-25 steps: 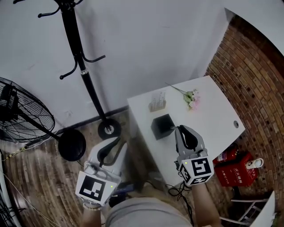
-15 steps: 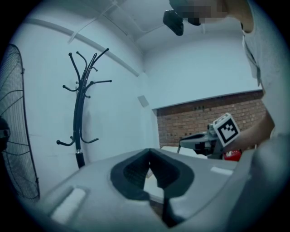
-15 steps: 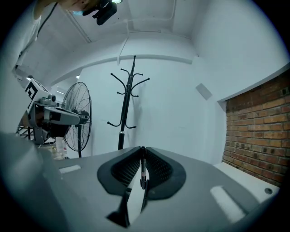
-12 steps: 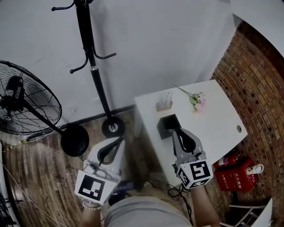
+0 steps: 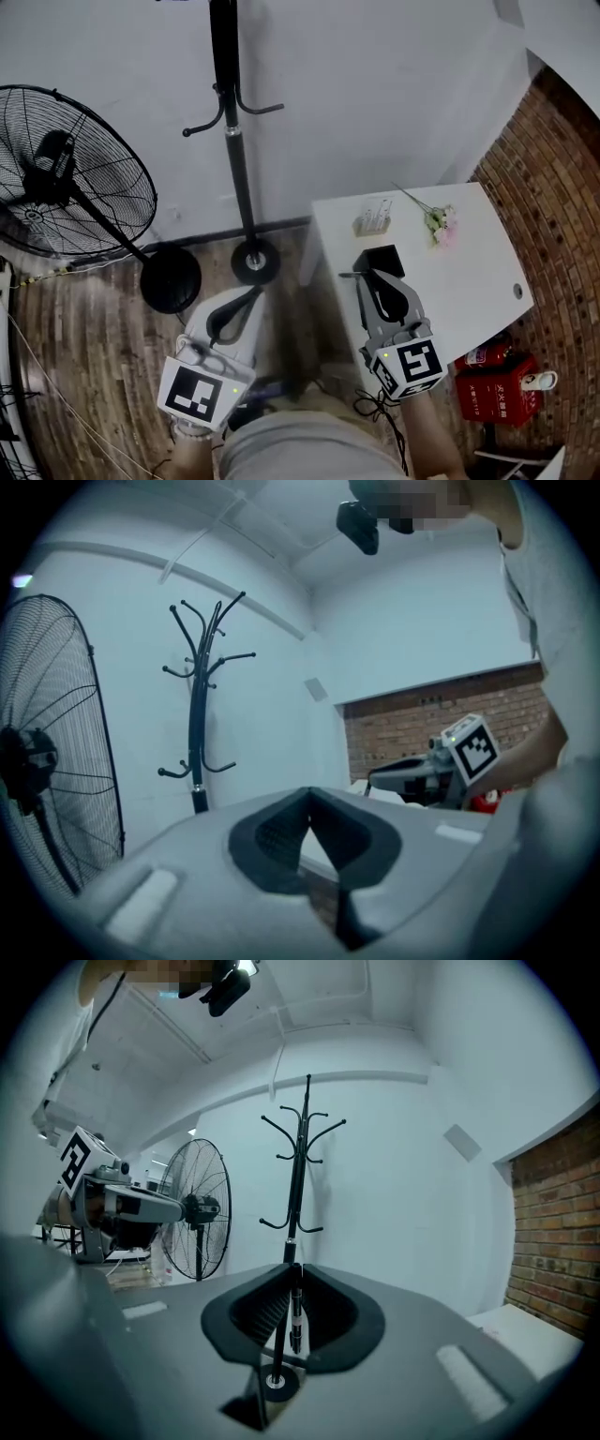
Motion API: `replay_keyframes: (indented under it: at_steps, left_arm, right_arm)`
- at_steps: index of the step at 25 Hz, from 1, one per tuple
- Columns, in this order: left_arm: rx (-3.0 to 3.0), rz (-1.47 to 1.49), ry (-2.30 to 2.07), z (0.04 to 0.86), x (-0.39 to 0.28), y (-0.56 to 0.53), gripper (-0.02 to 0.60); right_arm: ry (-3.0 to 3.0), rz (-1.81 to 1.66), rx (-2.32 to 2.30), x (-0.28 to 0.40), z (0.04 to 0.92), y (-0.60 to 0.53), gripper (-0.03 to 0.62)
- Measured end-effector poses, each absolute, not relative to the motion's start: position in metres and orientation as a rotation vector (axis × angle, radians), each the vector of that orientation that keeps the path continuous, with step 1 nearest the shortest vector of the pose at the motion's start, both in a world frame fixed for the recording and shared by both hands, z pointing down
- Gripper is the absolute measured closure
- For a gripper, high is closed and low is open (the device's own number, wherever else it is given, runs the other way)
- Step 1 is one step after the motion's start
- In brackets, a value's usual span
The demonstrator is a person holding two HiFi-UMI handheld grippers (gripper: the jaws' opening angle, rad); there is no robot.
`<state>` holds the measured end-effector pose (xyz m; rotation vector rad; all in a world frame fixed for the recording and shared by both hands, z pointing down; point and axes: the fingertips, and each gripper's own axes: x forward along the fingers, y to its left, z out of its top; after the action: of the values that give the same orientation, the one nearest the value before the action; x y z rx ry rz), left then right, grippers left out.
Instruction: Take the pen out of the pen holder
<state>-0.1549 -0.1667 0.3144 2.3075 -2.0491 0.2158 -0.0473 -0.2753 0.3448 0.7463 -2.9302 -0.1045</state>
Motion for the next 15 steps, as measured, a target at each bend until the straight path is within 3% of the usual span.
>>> replay_keyframes:
  at_steps: [15]
  left_arm:
    - [2.219, 0.213, -2.15, 0.312, -0.175, -0.146, 0.592]
  right_arm:
    - [-2.989, -0.131, 0.525, -0.086, 0.341, -0.243, 0.554]
